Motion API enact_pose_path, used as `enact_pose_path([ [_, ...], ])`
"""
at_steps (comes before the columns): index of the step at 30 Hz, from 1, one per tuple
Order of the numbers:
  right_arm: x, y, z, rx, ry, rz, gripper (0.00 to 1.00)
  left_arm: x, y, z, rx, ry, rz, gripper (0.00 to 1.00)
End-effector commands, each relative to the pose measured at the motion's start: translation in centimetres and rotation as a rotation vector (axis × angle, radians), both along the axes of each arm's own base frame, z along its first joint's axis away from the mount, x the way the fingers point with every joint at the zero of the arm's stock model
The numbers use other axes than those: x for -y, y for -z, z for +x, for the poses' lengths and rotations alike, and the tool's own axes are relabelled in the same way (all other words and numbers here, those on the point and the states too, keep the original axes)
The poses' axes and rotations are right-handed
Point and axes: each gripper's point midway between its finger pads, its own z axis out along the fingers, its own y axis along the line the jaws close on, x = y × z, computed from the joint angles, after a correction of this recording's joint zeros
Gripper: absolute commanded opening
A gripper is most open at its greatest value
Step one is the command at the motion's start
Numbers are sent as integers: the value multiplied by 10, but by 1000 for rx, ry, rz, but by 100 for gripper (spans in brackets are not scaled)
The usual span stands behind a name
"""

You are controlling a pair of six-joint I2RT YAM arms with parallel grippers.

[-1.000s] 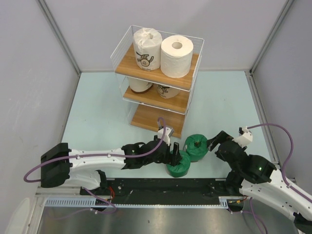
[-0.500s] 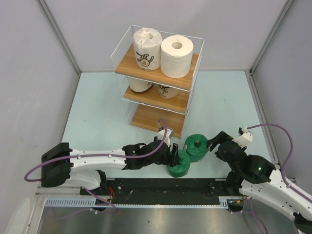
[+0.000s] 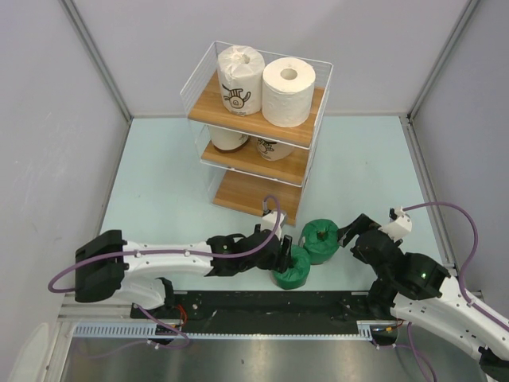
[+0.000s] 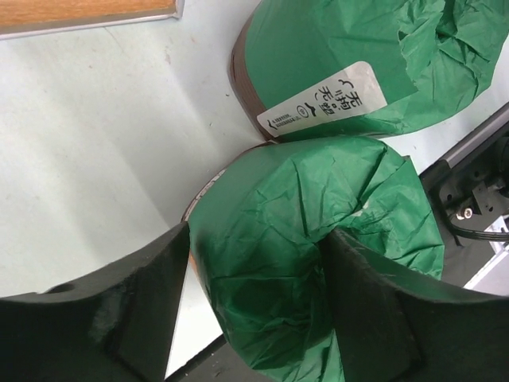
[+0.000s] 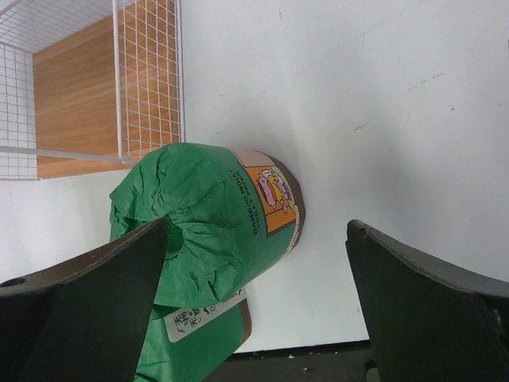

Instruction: Place and organize the paper towels onto the shelf

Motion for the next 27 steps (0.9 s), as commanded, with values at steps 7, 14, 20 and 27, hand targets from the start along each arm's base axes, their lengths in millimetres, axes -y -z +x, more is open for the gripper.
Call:
enact_pose_path([
  [7,3,-3,2,17,32,19,100,8,-13,-1,16,6,-64,50],
  [14,3,-2,2,15,32,17,100,-4,-30,4,42,-50,-123,50],
  [20,3,-3,3,18,33,20,100,-41,-66,29,155,-199,-87,50],
  [27,2,-3,3,20,28,18,100,-95,-88,69,219,-433,-154,50],
])
